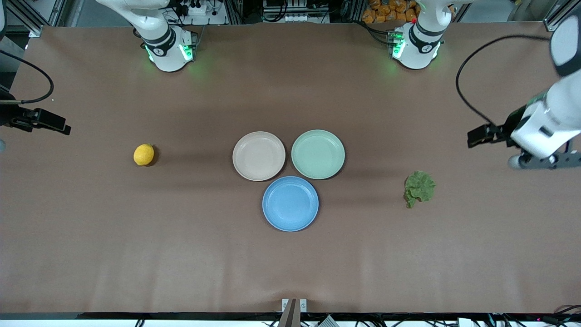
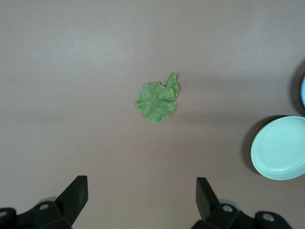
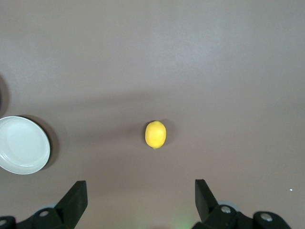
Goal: Place lemon and lettuce in plates
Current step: 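Move the left gripper down over the green lettuce leaf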
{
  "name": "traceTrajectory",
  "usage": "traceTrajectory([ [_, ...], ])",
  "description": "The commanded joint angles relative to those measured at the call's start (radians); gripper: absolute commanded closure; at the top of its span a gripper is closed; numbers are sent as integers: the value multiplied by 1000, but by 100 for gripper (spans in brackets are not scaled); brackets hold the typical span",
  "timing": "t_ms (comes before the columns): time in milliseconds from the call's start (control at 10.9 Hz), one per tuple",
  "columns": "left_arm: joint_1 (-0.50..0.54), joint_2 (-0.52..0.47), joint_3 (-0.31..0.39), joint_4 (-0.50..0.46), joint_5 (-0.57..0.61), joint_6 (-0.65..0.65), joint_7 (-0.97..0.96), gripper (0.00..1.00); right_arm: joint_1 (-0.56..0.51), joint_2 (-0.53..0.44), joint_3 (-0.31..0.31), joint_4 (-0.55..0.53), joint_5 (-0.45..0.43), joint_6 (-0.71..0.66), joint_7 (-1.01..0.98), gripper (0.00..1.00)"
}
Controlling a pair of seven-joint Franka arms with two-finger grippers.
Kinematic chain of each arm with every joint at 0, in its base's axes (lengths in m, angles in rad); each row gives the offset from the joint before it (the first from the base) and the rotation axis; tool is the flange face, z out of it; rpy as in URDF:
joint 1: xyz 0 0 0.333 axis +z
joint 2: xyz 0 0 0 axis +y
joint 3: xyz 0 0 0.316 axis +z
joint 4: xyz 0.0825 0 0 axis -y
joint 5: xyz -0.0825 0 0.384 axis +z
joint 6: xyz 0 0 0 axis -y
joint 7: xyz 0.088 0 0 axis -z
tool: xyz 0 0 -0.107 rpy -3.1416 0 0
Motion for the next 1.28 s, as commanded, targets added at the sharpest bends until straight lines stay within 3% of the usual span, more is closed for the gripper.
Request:
traceTrajectory([
  [0, 16, 104, 2, -39, -3, 91, 32, 0, -3, -14, 1, -12, -14, -6, 7, 0],
  [365, 5, 226, 1, -213, -5, 398, 32, 0, -1, -23, 1, -37, -14, 12, 7, 0],
  [731, 5, 378, 4, -213, -5, 489, 18, 0, -3, -60, 1, -102, -13, 52, 9, 0],
  [1096, -18, 446, 4, -212, -5, 554, -13, 0, -4, -144, 1, -243, -13, 130, 9, 0],
  [1188, -19, 455, 2, -212, -5, 566, -13, 4, -3, -156, 1, -266, -13, 144, 9, 0],
])
